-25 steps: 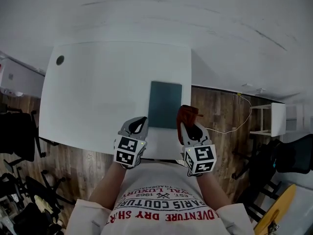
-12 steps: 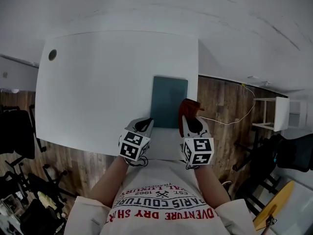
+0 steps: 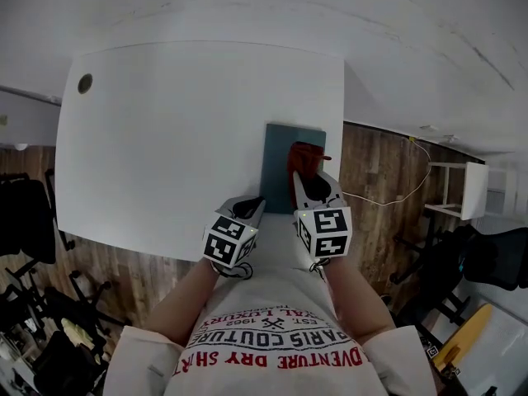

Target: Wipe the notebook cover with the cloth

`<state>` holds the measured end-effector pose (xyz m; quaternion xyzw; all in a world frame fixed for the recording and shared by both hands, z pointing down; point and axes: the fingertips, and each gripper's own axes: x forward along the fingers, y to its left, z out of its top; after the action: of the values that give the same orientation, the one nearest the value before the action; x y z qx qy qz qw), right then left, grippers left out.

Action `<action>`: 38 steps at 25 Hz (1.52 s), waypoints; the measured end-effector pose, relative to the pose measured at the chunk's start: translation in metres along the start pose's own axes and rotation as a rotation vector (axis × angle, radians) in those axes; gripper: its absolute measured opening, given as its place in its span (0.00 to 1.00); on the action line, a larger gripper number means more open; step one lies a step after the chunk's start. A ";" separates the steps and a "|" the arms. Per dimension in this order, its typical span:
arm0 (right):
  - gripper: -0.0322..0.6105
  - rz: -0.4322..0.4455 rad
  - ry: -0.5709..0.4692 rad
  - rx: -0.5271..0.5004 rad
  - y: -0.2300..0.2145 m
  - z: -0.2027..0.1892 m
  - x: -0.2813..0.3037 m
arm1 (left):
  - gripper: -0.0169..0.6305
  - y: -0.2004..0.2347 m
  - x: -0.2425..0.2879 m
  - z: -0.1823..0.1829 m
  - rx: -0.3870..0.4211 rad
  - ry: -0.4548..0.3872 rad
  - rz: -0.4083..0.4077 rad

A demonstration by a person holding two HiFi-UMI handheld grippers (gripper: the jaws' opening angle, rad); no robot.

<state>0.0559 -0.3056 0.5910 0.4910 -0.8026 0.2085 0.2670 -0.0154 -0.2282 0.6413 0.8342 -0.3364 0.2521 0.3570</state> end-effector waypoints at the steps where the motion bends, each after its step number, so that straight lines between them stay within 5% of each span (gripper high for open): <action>1: 0.17 0.009 -0.002 -0.009 0.001 0.007 0.007 | 0.04 0.000 0.000 0.000 0.001 0.005 -0.005; 17: 0.17 0.085 0.076 0.018 0.024 0.044 0.100 | 0.04 0.003 0.000 0.000 0.005 0.015 -0.026; 38: 0.18 0.049 0.085 0.104 -0.043 0.017 0.071 | 0.04 0.001 -0.002 -0.001 -0.016 0.014 -0.004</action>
<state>0.0645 -0.3823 0.6257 0.4751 -0.7904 0.2769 0.2699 -0.0175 -0.2269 0.6406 0.8300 -0.3343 0.2547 0.3667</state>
